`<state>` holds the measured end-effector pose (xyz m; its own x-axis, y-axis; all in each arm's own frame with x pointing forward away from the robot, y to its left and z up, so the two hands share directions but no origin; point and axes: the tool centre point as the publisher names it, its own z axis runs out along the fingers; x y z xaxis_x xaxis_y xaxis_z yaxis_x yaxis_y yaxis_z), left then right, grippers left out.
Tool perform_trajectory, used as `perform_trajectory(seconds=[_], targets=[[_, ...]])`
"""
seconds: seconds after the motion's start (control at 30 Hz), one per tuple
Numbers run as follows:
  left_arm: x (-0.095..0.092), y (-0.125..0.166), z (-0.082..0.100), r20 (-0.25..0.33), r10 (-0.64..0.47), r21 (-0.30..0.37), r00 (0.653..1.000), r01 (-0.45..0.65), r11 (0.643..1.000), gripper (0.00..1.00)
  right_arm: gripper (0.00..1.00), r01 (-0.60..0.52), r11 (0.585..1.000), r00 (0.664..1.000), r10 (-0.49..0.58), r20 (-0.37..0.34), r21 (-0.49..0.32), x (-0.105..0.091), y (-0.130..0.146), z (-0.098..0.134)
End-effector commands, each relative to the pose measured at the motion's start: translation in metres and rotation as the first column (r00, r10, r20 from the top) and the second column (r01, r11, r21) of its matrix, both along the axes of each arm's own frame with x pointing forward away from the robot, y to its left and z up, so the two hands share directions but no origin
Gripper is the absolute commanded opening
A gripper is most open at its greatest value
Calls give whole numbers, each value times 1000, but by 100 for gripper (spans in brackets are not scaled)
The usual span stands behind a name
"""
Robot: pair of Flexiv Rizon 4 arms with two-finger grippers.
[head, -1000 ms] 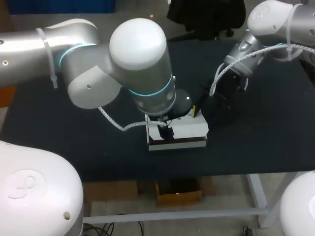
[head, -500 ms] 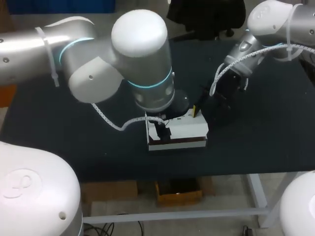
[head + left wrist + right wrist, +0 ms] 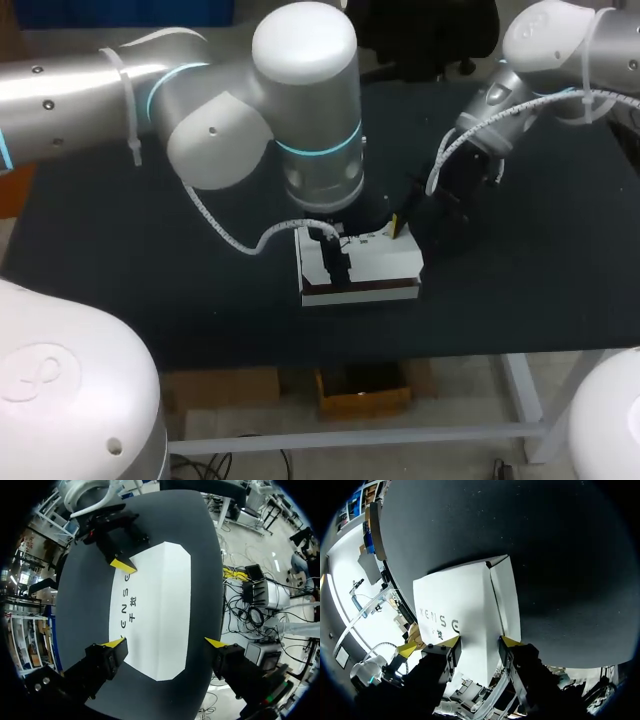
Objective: Assemble the packaging by folding the flat box into shape, placing the metal phone stand inside, and closing the box properly
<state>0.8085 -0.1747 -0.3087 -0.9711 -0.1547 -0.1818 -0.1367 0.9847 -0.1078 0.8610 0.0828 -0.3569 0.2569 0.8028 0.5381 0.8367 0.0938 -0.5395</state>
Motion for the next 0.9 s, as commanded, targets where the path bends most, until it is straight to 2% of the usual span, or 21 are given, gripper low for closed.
perform_trajectory(seconds=[0.03,0.7,0.9], targets=[[0,-4,-2,9,6,11,1000,-6,1000,100,47,-3,1000,1000,3,-3,4,1,0,-1],[8,-4,-9,14,13,17,1000,-13,1000,100,46,-2,1000,1000,2,-5,3,1,0,-1],[16,0,-8,-15,11,-4,1000,-11,1000,100,47,-2,1000,1000,2,-5,4,1,0,-2]])
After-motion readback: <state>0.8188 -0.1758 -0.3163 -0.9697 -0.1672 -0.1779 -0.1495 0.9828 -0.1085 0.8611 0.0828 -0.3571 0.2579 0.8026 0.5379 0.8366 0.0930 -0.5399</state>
